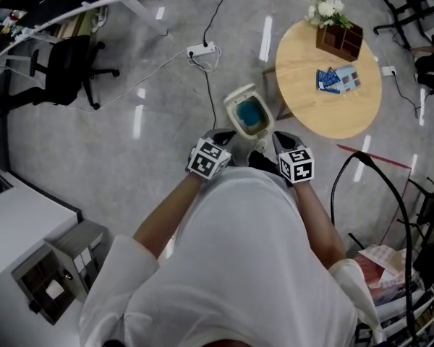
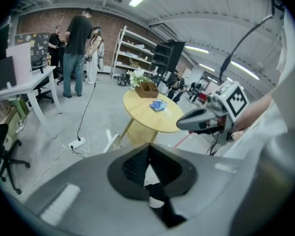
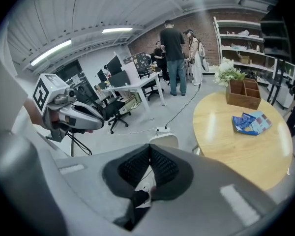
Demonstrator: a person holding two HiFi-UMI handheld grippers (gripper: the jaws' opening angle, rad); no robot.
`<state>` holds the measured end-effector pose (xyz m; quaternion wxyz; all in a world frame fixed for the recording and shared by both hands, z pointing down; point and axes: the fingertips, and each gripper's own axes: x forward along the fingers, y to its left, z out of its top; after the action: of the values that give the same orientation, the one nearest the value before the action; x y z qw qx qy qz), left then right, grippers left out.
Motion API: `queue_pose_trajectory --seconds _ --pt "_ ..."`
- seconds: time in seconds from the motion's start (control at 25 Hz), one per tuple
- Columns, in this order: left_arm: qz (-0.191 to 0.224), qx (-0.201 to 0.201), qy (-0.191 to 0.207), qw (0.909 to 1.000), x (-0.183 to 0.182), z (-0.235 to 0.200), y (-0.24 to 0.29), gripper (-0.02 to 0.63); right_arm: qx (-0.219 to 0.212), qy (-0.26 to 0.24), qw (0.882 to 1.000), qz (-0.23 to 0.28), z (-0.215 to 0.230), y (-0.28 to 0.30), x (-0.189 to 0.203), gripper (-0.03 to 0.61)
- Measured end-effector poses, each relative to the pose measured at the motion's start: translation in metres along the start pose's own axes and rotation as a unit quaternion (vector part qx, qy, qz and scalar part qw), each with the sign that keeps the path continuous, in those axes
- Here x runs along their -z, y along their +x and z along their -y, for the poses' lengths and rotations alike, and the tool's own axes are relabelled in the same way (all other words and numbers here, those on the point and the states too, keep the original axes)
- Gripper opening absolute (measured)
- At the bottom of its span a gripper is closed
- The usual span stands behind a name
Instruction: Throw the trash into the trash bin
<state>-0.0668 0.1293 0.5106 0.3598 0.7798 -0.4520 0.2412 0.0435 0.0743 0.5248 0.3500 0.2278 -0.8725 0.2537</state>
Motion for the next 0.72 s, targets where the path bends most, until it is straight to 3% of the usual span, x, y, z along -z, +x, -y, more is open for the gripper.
queue_pose_trajectory --seconds 0.72 --pt "-0.012 0.014 0.006 0.9998 0.004 -0.006 -0.004 0.003 0.009 0.002 1.000 -0.005 -0.013 0.005 0.000 0.002"
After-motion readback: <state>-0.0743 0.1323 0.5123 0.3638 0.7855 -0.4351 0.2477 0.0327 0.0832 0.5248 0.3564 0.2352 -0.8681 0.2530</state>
